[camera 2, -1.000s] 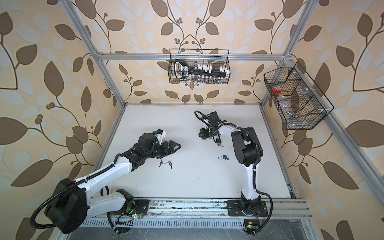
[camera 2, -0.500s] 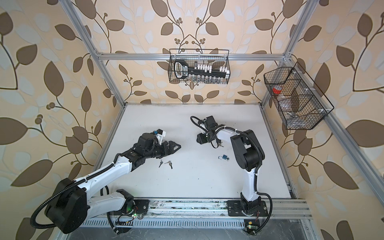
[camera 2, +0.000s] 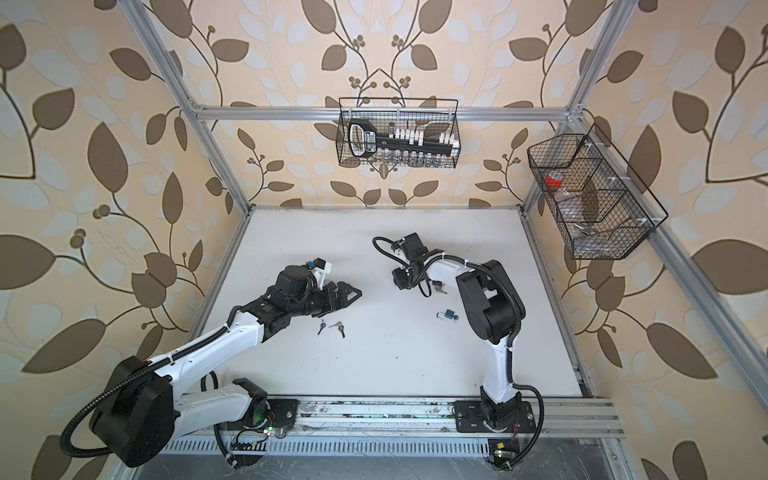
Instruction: Lock with the key
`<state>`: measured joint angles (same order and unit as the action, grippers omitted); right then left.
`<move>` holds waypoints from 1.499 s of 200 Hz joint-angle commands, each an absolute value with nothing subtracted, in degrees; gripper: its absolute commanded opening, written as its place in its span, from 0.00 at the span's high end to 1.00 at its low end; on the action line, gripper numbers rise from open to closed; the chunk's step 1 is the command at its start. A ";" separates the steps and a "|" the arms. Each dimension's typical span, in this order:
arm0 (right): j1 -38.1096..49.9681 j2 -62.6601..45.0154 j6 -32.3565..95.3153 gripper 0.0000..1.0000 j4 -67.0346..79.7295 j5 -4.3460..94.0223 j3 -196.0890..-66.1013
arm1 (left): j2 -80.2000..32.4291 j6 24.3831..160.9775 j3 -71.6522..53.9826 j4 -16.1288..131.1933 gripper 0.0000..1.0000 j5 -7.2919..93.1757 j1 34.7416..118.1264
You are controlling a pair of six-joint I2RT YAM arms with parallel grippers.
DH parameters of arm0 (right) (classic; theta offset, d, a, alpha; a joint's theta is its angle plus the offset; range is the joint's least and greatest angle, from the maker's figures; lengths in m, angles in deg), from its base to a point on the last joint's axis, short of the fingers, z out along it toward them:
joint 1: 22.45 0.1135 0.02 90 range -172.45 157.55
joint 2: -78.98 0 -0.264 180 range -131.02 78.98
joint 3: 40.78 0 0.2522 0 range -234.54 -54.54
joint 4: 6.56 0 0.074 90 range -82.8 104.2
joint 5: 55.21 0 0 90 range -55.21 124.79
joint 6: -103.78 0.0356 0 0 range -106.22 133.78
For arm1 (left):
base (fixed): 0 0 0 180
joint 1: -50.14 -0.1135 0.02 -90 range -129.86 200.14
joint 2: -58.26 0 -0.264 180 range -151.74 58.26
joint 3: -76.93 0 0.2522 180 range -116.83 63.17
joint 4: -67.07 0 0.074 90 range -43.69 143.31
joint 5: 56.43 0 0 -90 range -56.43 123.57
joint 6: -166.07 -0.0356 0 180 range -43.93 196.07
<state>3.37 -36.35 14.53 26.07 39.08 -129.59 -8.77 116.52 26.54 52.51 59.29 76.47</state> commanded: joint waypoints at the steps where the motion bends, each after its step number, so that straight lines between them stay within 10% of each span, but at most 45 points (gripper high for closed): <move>1: 4.10 -39.06 13.78 0.50 30.94 36.10 -130.47 | -7.22 115.01 24.33 52.69 0.01 59.85 76.86; 146: 5.12 -36.24 15.13 0.69 31.78 34.75 -128.77 | -3.57 114.32 23.58 48.79 0.01 56.50 76.78; 236: 5.77 -4.19 22.70 1.00 20.06 42.06 -114.82 | 7.90 105.46 13.63 39.17 0.03 53.36 76.78; 300: 5.86 12.44 17.20 1.00 18.52 62.66 -111.31 | 6.12 100.71 5.85 41.96 0.23 63.08 76.78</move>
<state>5.62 8.17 20.28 20.15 51.47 -112.96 7.01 104.28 9.63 39.38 56.16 76.45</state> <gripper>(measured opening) 0.310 0.802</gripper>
